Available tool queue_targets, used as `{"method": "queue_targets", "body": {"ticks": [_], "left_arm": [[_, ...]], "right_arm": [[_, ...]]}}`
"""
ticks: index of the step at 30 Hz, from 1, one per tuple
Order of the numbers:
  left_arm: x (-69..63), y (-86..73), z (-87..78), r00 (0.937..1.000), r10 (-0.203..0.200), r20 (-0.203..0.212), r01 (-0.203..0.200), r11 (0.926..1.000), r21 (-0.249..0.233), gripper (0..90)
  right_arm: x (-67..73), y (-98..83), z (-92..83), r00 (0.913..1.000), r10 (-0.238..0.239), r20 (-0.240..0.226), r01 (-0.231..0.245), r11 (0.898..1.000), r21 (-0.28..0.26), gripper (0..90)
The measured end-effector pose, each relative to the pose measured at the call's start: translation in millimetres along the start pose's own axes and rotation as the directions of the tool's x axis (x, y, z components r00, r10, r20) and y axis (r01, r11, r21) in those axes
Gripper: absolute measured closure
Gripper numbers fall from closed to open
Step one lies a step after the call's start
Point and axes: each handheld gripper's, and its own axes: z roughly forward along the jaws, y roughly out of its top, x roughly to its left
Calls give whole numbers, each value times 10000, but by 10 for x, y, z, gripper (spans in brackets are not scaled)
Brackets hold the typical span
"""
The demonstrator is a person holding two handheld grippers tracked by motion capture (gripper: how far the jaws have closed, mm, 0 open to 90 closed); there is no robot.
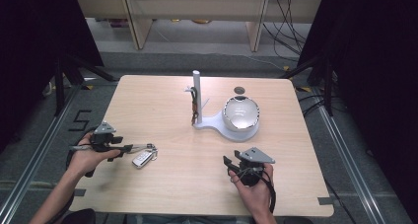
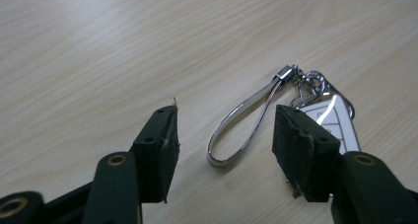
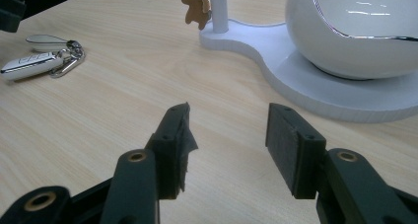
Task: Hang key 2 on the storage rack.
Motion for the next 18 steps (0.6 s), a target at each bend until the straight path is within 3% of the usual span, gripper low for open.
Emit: {"method": "queue_targets", "body": {"ticks": [1,4,5,7,9,11,14,16,18], "left_arm": [[20,-5,37,9998,209,-8,-209,9998,-77,428],[18,5,73,9999,139,-23,-140,9995,-288,434],[18,44,99,9989,475,8,-475,9988,-142,436],[5,87,127,9975,706,3,-706,9975,-99,436],[-21,111,142,9978,657,113,-657,9978,-58,438],[-74,192,205,9939,1065,302,-1058,9941,-242,444],[-116,237,255,9925,1169,356,-1162,9930,-192,459],[-153,297,332,9872,1513,504,-1514,9885,-4,466],[-173,312,355,9872,1475,601,-1482,9889,70,472]], "right_arm": [[4,4,-4,10000,-41,-8,41,10000,-62,524],[6,9,-21,9999,-73,129,73,10000,9,524],[0,12,-29,9999,-99,107,98,9999,81,524],[-9,8,-21,9999,-96,67,96,10000,-17,524],[-11,9,-29,9999,-51,112,51,10000,42,524],[-12,9,-30,9999,-38,109,37,10000,70,523],[-10,11,-32,9999,-70,83,69,10000,64,523],[-14,12,-36,9999,-102,111,102,9999,31,522],[-15,14,-47,9998,-88,170,86,9999,136,522]]}}
